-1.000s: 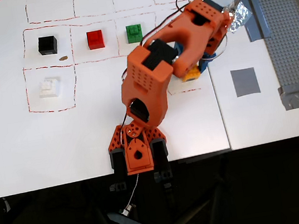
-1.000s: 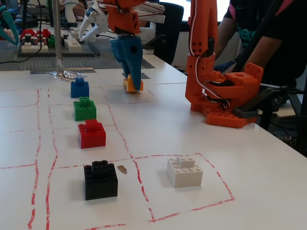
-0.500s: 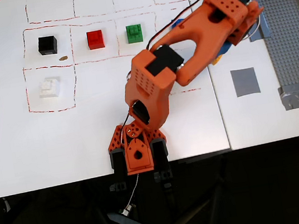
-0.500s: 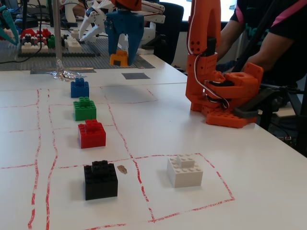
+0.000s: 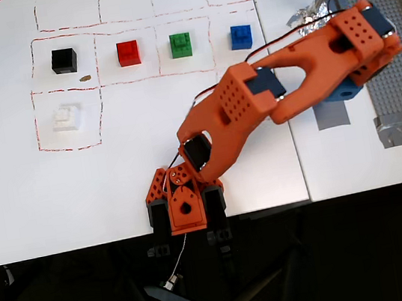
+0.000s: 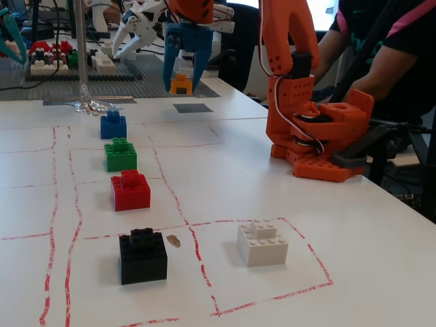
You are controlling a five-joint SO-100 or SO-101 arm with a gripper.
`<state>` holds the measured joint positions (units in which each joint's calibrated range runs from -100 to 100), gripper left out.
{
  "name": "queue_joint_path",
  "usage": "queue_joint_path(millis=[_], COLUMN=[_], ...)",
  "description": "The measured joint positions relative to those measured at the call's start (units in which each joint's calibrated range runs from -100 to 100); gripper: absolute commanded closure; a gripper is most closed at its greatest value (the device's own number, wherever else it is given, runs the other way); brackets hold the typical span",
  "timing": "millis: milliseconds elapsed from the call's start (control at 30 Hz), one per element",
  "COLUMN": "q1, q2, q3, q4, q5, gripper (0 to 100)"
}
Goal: Grab the block and put it in the grey marker
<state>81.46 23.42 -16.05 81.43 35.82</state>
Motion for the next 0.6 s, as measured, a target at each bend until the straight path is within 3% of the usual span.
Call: queue_joint_path(millis=[333,533,600], q1=[6.78,7.68,7.58], q2=[8.08,10.06,10.06], q3=[-5.86,-5.95,-5.95], q4=[0.00,-0.16,-0.80], q5=[7.62,9.47,9.57], gripper=[100,100,88])
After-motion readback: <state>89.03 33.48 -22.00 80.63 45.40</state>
